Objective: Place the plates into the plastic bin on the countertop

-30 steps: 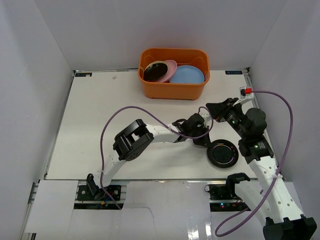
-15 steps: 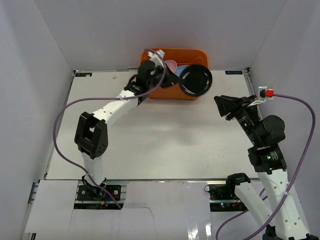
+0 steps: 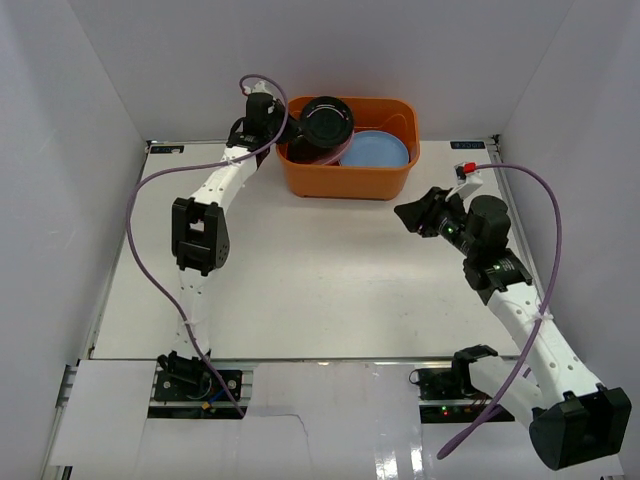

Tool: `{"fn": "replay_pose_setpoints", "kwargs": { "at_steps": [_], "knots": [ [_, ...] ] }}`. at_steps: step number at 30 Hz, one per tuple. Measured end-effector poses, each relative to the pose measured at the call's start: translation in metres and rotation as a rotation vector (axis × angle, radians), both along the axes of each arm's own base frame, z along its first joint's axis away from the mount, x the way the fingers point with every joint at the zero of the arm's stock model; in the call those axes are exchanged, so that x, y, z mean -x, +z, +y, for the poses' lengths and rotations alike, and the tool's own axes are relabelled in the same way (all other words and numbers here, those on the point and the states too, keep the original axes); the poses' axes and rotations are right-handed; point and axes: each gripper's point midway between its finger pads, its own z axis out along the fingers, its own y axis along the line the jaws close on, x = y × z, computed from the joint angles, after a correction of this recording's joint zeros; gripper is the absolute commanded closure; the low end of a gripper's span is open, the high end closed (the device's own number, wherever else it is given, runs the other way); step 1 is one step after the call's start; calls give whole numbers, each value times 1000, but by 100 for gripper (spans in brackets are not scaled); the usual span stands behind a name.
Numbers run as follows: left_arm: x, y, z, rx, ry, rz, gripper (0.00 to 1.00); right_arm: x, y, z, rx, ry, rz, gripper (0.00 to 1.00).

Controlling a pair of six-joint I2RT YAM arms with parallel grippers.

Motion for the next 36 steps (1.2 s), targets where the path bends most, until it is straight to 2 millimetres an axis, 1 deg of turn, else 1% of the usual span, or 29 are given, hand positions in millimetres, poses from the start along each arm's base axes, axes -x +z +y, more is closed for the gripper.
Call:
{"fn": "replay_pose_setpoints", "kwargs": {
  "at_steps": [2, 3, 4, 5, 7, 8, 10, 11, 13, 14, 18, 20, 22, 23, 24, 26, 27, 28, 29, 30, 32, 34, 35, 36],
  "knots": [
    [-8, -20, 0, -12, 4, 32, 100, -1, -6, 3, 4, 9, 16, 56],
    [-9, -30, 1, -19, 6, 52, 99, -2, -9, 4, 4, 13, 20, 56],
    [-8, -41, 1, -28, 5, 80, 86, -3, -11, 5, 6, 15, 25, 56],
    [-7, -46, 1, -29, 6, 93, 77, -3, -13, 5, 7, 17, 29, 56],
    [-7, -48, 0, -31, -2, 95, 59, -4, -14, 7, 8, 20, 31, 56],
    [-7, -48, 0, -30, -4, 94, 41, -5, -14, 7, 8, 20, 31, 56],
    [-5, -46, -5, -19, -25, 90, 26, -5, -14, 8, 7, 23, 30, 56],
    [-4, -43, -8, -19, -38, 82, 16, -5, -15, 9, 7, 24, 31, 56],
    [1, -35, -16, -11, -69, 69, 5, -6, -15, 10, 7, 27, 32, 56],
    [3, -31, -19, -7, -81, 61, 2, -6, -15, 11, 7, 30, 32, 55],
    [13, -3, -19, -2, -113, 23, 2, -6, -15, 14, 5, 37, 28, 53],
    [23, 18, -17, -5, -127, -11, 2, -6, -14, 15, 4, 39, 26, 52],
    [38, 42, -13, -11, -137, -45, 2, -5, -13, 15, 1, 39, 26, 47],
    [47, 56, -11, -14, -142, -71, 2, -4, -12, 15, 0, 36, 24, 45],
    [61, 71, -8, -16, -147, -95, 3, -4, -10, 15, -3, 34, 17, 39],
    [91, 99, -2, -19, -156, -143, 2, 0, -4, 14, -11, 32, 1, 32],
    [110, 115, 2, -19, -163, -173, 2, 2, 0, 13, -16, 30, -10, 21],
    [129, 127, 4, -19, -172, -195, 2, 4, 6, 12, -21, 29, -24, 17],
    [150, 142, 7, -17, -183, -229, 2, 6, 11, 12, -25, 30, -39, 7],
    [172, 156, 9, -13, -198, -270, 2, 9, 16, 11, -31, 30, -50, 10],
    [215, 170, 16, -13, -222, -327, 2, 14, 28, 9, -30, 29, -79, 10],
    [261, 174, 25, -17, -254, -372, 2, 18, 37, 4, -21, 16, -101, 10],
    [279, 173, 30, -22, -263, -389, 2, 21, 41, 1, -11, 8, -115, 10],
    [298, 167, 38, -34, -266, -395, 2, 23, 44, -2, -2, -5, -126, 10]
  ]
}}
